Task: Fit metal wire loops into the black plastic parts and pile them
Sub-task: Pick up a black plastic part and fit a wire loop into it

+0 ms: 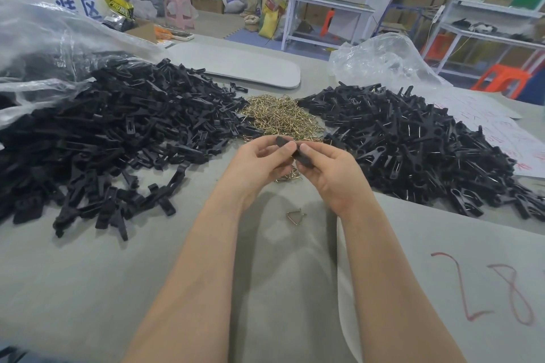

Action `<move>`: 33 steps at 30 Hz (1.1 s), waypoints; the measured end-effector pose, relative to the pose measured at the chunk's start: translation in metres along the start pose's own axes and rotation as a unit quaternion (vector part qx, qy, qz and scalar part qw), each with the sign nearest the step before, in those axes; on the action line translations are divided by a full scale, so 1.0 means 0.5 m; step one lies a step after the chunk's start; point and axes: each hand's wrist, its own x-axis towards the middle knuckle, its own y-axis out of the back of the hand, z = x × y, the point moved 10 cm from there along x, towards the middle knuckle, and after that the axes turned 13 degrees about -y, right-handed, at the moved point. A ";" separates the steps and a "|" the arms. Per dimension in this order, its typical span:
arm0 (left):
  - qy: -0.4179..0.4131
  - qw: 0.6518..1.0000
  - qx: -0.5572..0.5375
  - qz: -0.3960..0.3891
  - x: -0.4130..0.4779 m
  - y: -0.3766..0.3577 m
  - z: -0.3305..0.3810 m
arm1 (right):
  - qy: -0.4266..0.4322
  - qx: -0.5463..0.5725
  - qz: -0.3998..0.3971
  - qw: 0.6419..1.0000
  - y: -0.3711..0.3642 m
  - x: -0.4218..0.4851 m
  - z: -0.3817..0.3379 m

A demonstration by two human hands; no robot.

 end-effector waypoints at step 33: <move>0.129 0.930 -0.289 0.186 -0.019 0.062 -0.041 | 0.024 -0.058 0.121 0.991 0.030 0.012 0.018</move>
